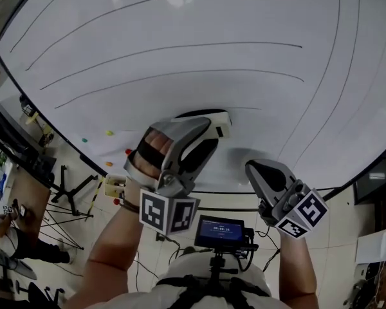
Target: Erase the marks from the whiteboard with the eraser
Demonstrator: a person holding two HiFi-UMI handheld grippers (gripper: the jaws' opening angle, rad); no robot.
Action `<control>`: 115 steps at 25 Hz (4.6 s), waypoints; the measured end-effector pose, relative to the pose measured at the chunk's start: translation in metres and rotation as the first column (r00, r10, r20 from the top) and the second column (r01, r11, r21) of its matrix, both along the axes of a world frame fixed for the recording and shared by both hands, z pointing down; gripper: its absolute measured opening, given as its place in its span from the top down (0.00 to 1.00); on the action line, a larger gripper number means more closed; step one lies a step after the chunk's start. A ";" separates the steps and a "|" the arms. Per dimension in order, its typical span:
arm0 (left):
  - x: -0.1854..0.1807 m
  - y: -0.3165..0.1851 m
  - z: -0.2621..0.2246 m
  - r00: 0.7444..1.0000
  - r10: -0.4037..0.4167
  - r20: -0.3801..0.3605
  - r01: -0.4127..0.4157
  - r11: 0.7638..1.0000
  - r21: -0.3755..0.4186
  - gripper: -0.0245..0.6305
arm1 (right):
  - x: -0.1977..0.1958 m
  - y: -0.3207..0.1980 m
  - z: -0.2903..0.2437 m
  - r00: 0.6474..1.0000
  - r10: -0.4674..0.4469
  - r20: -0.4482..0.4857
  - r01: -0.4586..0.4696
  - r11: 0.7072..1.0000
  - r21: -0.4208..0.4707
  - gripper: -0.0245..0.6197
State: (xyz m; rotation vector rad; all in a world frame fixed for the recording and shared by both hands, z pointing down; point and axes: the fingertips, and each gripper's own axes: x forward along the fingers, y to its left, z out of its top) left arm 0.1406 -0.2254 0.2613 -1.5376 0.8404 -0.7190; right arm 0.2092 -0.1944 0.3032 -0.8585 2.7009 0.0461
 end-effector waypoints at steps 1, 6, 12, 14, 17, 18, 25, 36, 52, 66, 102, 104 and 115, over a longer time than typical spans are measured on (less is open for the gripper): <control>-0.003 0.001 -0.002 1.000 -0.013 -0.013 0.013 1.000 0.008 0.56 | 0.002 0.001 0.000 1.000 -0.002 -0.001 0.002 1.000 0.001 0.94; -0.021 0.005 -0.035 0.987 -0.077 -0.143 0.087 0.994 0.061 0.56 | 0.016 0.007 -0.001 1.000 -0.008 0.000 0.008 1.000 0.008 0.94; -0.014 0.001 -0.048 0.985 -0.083 -0.149 0.098 0.991 0.096 0.56 | 0.019 0.004 0.002 1.000 -0.006 -0.004 0.006 1.000 0.000 0.94; 0.000 0.002 -0.049 0.988 -0.066 -0.141 0.081 0.992 0.101 0.56 | 0.027 0.005 0.003 1.000 0.000 -0.006 0.000 1.000 -0.001 0.94; 0.022 0.004 -0.048 0.990 -0.036 -0.136 0.048 0.995 0.086 0.56 | 0.042 0.006 0.004 1.000 0.016 -0.005 -0.016 1.000 -0.001 0.94; 0.029 0.005 -0.045 0.992 -0.027 -0.126 0.037 0.996 0.079 0.56 | 0.046 0.006 0.005 1.000 0.022 -0.004 -0.022 1.000 -0.001 0.94; 0.063 0.007 -0.024 0.997 0.005 -0.081 -0.005 1.000 0.011 0.56 | 0.071 0.007 0.003 1.000 0.026 -0.001 -0.026 1.000 0.002 0.94; 0.042 0.006 -0.008 0.993 -0.091 -0.075 0.090 0.996 -0.012 0.56 | 0.083 0.007 0.007 1.000 -0.015 0.005 0.015 1.000 -0.005 0.94; 0.069 -0.003 -0.042 0.979 -0.063 -0.192 0.074 0.996 0.049 0.57 | 0.101 0.005 0.008 1.000 -0.019 0.022 0.019 1.000 0.004 0.94; 0.123 0.008 0.071 1.000 0.010 0.017 -0.004 0.962 -0.274 0.57 | 0.125 0.016 0.014 0.998 -0.031 0.049 0.032 0.999 -0.024 0.94; -0.121 0.118 0.213 0.567 -0.416 -0.710 -0.314 0.688 -0.654 0.57 | -0.037 0.082 0.169 0.983 -0.170 -0.073 0.133 0.923 -0.360 0.94; -0.134 0.128 0.218 0.540 -0.438 -0.718 -0.318 0.684 -0.657 0.57 | -0.050 0.090 0.175 0.980 -0.185 -0.070 0.145 0.912 -0.383 0.94; -0.176 0.158 0.229 0.459 -0.474 -0.752 -0.356 0.677 -0.644 0.57 | -0.114 0.111 0.177 0.961 -0.260 -0.097 0.202 0.894 -0.399 0.93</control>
